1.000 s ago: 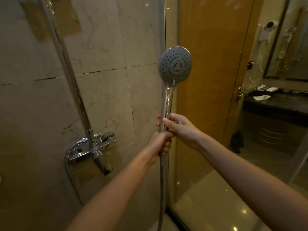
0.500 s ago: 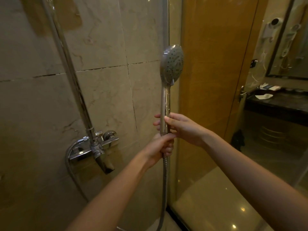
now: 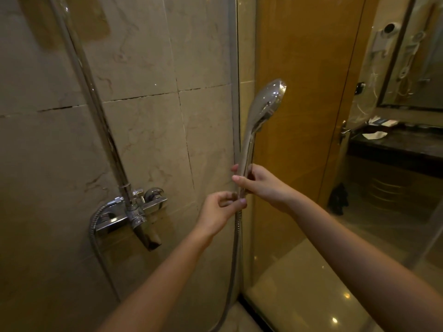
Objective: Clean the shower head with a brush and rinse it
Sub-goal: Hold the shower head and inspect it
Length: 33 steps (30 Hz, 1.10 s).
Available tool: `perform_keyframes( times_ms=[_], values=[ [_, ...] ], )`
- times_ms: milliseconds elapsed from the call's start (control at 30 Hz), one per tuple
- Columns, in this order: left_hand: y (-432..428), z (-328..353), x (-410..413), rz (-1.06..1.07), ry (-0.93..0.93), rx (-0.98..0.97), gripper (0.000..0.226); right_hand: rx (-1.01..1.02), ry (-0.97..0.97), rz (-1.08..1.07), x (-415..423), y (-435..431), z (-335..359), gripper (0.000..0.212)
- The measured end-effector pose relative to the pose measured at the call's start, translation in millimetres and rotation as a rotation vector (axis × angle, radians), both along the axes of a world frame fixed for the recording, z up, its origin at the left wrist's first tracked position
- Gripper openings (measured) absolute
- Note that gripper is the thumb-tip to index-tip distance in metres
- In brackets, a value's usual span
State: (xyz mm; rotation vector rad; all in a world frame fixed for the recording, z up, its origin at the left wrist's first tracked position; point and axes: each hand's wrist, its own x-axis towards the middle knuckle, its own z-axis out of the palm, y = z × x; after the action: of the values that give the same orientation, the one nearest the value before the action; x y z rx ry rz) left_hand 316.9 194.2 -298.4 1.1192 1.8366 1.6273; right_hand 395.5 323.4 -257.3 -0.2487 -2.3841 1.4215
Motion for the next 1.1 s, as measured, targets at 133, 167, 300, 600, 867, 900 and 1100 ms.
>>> perform_keyframes(
  times_ms=[133, 167, 300, 600, 867, 900, 1100],
  values=[
    [-5, -1, -1, -0.118, 0.022, 0.027, 0.025, -0.004, -0.115, 0.138, 12, 2, 16, 0.047],
    [-5, -1, -1, -0.133, 0.017, 0.04, 0.026, -0.015, -0.156, 0.15, 13, 3, 19, 0.045],
    [-2, -2, 4, -0.1, -0.002, 0.101, 0.021, 0.098, -0.253, 0.085, 17, 1, 28, 0.048],
    [10, -4, 11, 0.016, -0.099, 0.153, 0.007, 0.025, 0.13, -0.329, 22, -14, 14, 0.062],
    [19, 3, 13, 0.023, -0.094, 0.148, 0.01, -0.406, 0.198, -0.181, 30, -12, 14, 0.032],
    [20, 3, 13, 0.034, -0.088, 0.15, 0.009, -0.403, 0.208, -0.19, 27, -13, 14, 0.032],
    [31, 14, 17, 0.115, -0.077, 0.166, 0.008, -0.217, 0.212, -0.361, 12, -20, 10, 0.075]
  ],
)
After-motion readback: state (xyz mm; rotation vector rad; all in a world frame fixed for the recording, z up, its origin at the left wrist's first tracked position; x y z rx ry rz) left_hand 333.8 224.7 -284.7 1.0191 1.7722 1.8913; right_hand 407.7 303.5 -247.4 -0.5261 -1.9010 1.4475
